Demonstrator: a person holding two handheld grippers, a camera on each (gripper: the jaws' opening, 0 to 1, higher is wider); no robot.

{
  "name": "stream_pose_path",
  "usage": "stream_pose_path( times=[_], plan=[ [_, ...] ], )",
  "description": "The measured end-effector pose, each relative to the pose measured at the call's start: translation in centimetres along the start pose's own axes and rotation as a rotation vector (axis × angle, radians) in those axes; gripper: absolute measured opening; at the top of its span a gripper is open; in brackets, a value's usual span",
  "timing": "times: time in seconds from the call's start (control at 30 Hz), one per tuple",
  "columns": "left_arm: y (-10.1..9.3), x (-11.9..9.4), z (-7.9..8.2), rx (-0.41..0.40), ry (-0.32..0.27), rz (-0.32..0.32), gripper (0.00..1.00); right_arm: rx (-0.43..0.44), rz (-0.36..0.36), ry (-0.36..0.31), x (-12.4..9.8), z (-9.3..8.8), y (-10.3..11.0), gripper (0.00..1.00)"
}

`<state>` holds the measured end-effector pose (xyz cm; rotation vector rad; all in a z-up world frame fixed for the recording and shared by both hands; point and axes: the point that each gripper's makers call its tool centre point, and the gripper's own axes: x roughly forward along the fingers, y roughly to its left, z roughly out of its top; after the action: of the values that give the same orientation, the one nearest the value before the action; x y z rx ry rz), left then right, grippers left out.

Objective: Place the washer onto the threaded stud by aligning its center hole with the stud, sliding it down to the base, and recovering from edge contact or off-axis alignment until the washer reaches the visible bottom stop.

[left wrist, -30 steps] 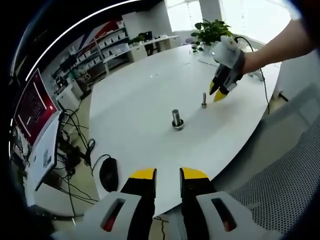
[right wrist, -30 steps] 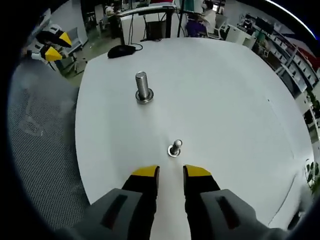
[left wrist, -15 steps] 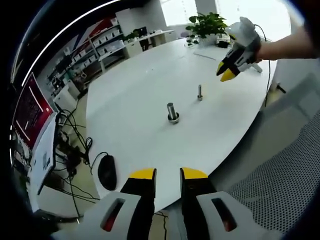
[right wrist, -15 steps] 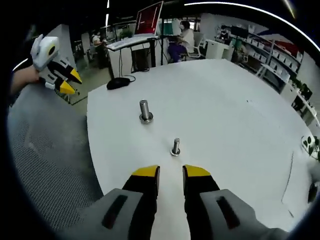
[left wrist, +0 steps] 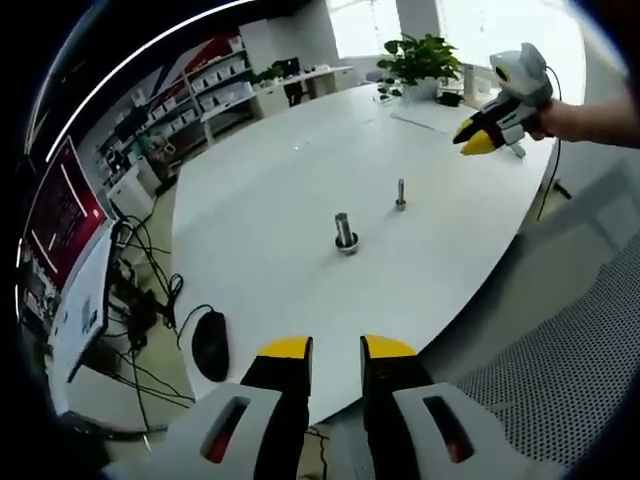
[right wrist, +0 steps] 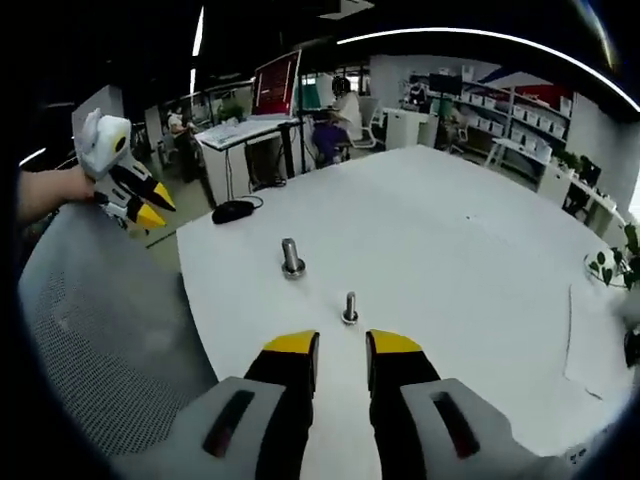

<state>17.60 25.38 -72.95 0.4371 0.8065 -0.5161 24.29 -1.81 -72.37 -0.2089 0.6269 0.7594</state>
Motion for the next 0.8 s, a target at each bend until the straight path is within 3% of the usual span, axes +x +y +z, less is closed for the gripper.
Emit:
stream_pose_path(
  times=[0.3, 0.5, 0.63, 0.8],
  plan=[
    [0.1, 0.0, 0.1, -0.005, -0.007, -0.010, 0.17, 0.095, 0.003, -0.085, -3.0, 0.3, 3.3, 0.23],
    [-0.2, -0.1, 0.3, -0.005, -0.024, -0.020, 0.16, 0.139, -0.009, -0.095, -4.5, -0.1, 4.9, 0.25],
    [-0.1, -0.1, 0.3, -0.013, -0.024, -0.027, 0.16, 0.106, -0.035, -0.050, -5.2, -0.7, 5.2, 0.28],
    [-0.1, -0.2, 0.6, -0.020, -0.042, -0.028, 0.16, 0.199, -0.051, -0.106, -6.6, 0.5, 5.3, 0.30]
  ],
)
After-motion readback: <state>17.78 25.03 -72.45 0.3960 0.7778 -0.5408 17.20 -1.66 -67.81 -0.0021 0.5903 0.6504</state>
